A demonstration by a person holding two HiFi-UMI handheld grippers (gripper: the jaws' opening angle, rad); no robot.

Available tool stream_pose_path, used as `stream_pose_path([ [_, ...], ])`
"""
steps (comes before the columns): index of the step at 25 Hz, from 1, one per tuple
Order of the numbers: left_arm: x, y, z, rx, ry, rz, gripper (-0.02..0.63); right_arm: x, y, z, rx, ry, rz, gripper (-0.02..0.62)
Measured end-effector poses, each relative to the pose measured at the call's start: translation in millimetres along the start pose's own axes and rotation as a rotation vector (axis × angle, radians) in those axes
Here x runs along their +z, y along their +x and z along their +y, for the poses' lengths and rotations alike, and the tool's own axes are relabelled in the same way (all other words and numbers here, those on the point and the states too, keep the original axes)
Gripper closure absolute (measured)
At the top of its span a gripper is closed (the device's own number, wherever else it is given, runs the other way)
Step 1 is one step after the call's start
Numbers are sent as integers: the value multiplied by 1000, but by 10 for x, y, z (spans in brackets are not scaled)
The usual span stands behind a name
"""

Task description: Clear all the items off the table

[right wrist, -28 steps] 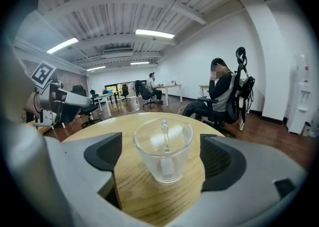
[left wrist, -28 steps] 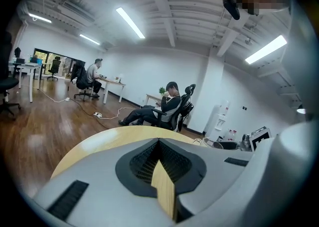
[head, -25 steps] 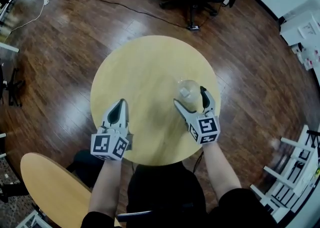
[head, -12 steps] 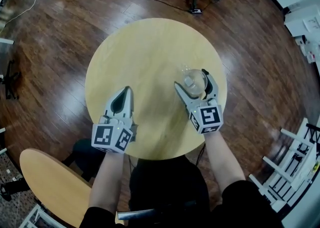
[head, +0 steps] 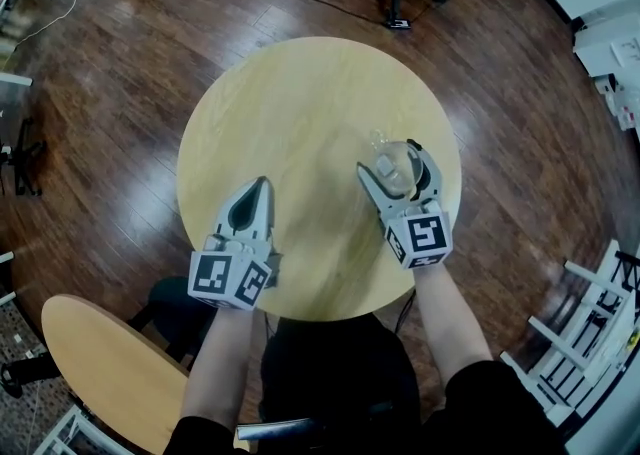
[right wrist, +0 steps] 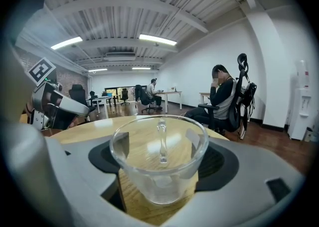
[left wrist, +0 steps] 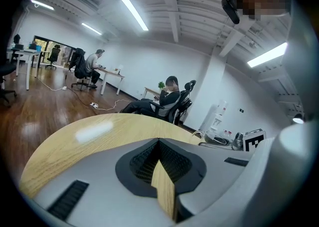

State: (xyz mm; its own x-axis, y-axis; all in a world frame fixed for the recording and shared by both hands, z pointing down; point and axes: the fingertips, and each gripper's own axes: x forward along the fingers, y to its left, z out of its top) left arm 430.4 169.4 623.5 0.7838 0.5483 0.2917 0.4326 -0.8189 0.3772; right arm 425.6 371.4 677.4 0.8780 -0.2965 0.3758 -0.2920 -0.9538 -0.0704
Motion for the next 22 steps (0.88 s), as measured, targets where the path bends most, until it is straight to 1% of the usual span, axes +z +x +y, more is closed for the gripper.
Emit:
stream_pose_path([
  [7, 73, -31, -12, 15, 11, -18, 604, 77, -100, 119, 47, -6, -14, 176],
  [11, 183, -127, -126, 26, 20, -50, 604, 279, -229, 215, 91, -14, -47, 177],
  [13, 268, -200, -169, 42, 23, -79, 604, 412, -283, 245, 116, -31, -71, 176],
  [18, 587, -489, -322, 81, 17, -159, 604, 913, -518, 343, 172, -67, -141, 178],
  [22, 903, -838, -358, 119, 2, -249, 603, 1249, -698, 492, 219, -115, -180, 176],
])
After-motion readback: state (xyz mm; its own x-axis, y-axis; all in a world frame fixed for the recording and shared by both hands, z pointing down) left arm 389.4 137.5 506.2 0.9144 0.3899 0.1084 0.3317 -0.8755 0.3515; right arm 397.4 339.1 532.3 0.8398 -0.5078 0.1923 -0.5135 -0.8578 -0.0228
